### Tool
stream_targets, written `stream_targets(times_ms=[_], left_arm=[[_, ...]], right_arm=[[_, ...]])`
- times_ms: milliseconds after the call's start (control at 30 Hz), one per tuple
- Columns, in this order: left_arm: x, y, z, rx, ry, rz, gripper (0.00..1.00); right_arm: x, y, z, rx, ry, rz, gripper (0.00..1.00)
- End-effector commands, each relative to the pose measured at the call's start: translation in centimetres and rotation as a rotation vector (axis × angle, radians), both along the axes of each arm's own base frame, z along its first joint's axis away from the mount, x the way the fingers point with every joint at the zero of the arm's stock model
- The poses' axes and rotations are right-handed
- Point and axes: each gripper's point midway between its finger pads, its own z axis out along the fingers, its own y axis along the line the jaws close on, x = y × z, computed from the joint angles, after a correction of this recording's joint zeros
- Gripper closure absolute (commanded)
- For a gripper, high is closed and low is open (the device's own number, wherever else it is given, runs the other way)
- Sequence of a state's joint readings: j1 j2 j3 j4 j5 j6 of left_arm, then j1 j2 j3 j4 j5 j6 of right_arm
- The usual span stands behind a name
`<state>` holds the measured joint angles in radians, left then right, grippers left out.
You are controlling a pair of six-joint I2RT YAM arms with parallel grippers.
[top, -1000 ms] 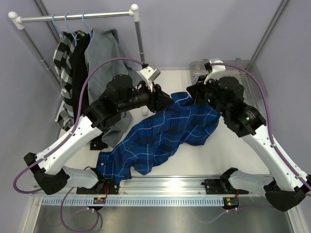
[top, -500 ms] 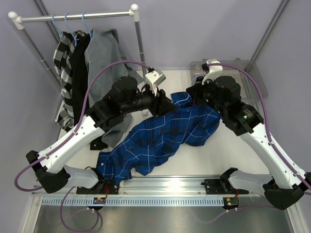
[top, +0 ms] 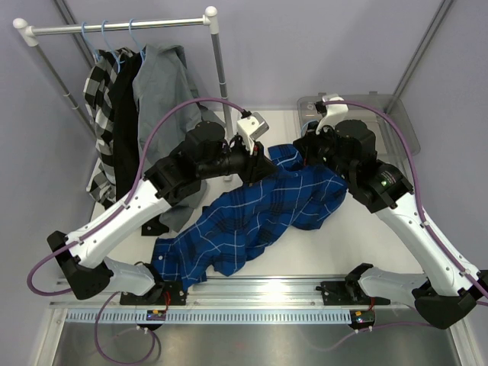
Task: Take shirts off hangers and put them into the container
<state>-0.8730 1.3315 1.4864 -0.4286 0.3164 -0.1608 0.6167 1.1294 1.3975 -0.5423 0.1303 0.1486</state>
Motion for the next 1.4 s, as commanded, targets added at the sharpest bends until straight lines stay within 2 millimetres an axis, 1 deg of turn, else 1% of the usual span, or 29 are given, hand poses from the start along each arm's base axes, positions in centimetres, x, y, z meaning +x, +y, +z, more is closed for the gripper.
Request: stream_targets(times_ms=[0, 100, 200, 300, 367, 400, 433, 500, 533, 567, 600, 633, 667, 700, 733, 767, 800, 867, 933, 1067, 1133, 1167, 1200, 1233, 1267, 1300, 1367], left_arm=[[0.1, -0.2, 1.3, -0.01, -0.039, -0.001, 0.81], [0.2, 0.3, 1.7, -0.013, -0.057, 0.019, 1.0], [0.1, 0.7, 2.0, -0.012, -0.07, 0.027, 1.0], [0.1, 1.5, 1.6, -0.003, -0.075, 0.05, 1.0], [0.2, 2.2, 1.1, 0.019, -0.081, 0.079, 1.0], [0.0, 2.9, 0.9, 0.025, -0.084, 0.092, 1.0], [0.2, 3.5, 0.5, 0.044, -0.087, 0.118, 1.0], [0.1, 4.6, 0.3, 0.061, -0.096, 0.147, 1.0], [0.2, 5.7, -0.3, 0.084, -0.1, 0.186, 1.0], [0.2, 6.4, -0.5, 0.096, -0.104, 0.208, 1.0], [0.4, 7.3, -1.1, 0.126, -0.105, 0.246, 1.0], [0.1, 8.3, -1.4, 0.134, -0.109, 0.265, 1.0], [0.2, 9.0, -1.6, 0.143, -0.116, 0.292, 1.0], [0.4, 10.0, -2.1, 0.161, -0.119, 0.333, 1.0], [0.0, 10.9, -2.5, 0.163, -0.12, 0.351, 1.0], [-0.1, 11.5, -2.7, 0.165, -0.117, 0.37, 1.0], [-0.2, 12.0, -2.9, 0.161, -0.106, 0.388, 1.0], [-0.9, 12.8, -3.4, 0.144, -0.095, 0.401, 1.0], [-1.4, 13.1, -3.7, 0.122, -0.064, 0.409, 1.0], [-2.3, 13.8, -5.7, 0.119, -0.013, 0.418, 1.0], [-2.8, 13.4, -5.9, 0.097, 0.017, 0.399, 1.0], [-3.2, 13.1, -5.9, 0.082, 0.038, 0.385, 1.0], [-3.7, 12.3, -6.1, 0.077, 0.061, 0.342, 1.0], [-3.7, 12.0, -6.2, 0.072, 0.074, 0.335, 1.0], [-4.2, 11.4, -6.2, 0.063, 0.096, 0.303, 1.0], [-4.2, 10.8, -6.3, 0.056, 0.104, 0.285, 1.0], [-4.6, 9.7, -5.4, 0.017, 0.094, 0.254, 1.0]], right_arm=[[0.0, -0.1, 2.8, 0.039, -0.069, -0.009, 1.0], [0.0, -0.3, 2.8, 0.039, -0.073, -0.018, 1.0], [-0.1, -0.5, 2.6, 0.032, -0.07, -0.027, 1.0], [-0.1, -1.1, 2.5, 0.027, -0.075, -0.057, 1.0], [0.2, -2.3, 2.3, 0.007, -0.077, -0.119, 1.0], [0.4, -2.9, 2.3, -0.004, -0.08, -0.144, 1.0], [0.5, -3.7, 2.5, -0.015, -0.087, -0.19, 1.0], [0.6, -4.7, 2.3, -0.042, -0.081, -0.234, 1.0], [0.6, -5.6, 2.5, -0.055, -0.084, -0.28, 1.0], [0.6, -6.2, 2.8, -0.054, -0.089, -0.303, 1.0], [0.5, -6.9, 3.4, -0.048, -0.1, -0.325, 1.0], [0.4, -7.1, 3.7, -0.042, -0.105, -0.332, 1.0], [0.2, -7.5, 4.0, -0.032, -0.111, -0.344, 1.0], [-0.1, -8.2, 4.9, -0.009, -0.126, -0.361, 1.0], [-0.3, -8.7, 5.2, -0.002, -0.128, -0.371, 1.0], [-0.5, -8.9, 5.6, 0.008, -0.131, -0.377, 1.0], [-0.7, -9.5, 6.4, 0.031, -0.143, -0.397, 1.0], [-1.1, -9.9, 6.9, 0.045, -0.142, -0.409, 1.0], [-1.6, -9.9, 7.7, 0.096, -0.151, -0.403, 1.0], [-2.8, -9.2, 9.2, 0.199, -0.164, -0.356, 1.0], [-3.2, -8.5, 10.0, 0.238, -0.171, -0.312, 1.0], [-3.4, -8.3, 10.2, 0.253, -0.173, -0.296, 1.0], [-3.6, -7.8, 10.5, 0.27, -0.178, -0.27, 1.0], [-3.6, -7.6, 10.7, 0.281, -0.179, -0.26, 1.0], [-3.6, -7.3, 10.9, 0.289, -0.18, -0.246, 1.0], [-3.7, -6.9, 11.2, 0.3, -0.186, -0.22, 1.0], [-3.8, -6.0, 11.4, 0.31, -0.181, -0.176, 1.0]])
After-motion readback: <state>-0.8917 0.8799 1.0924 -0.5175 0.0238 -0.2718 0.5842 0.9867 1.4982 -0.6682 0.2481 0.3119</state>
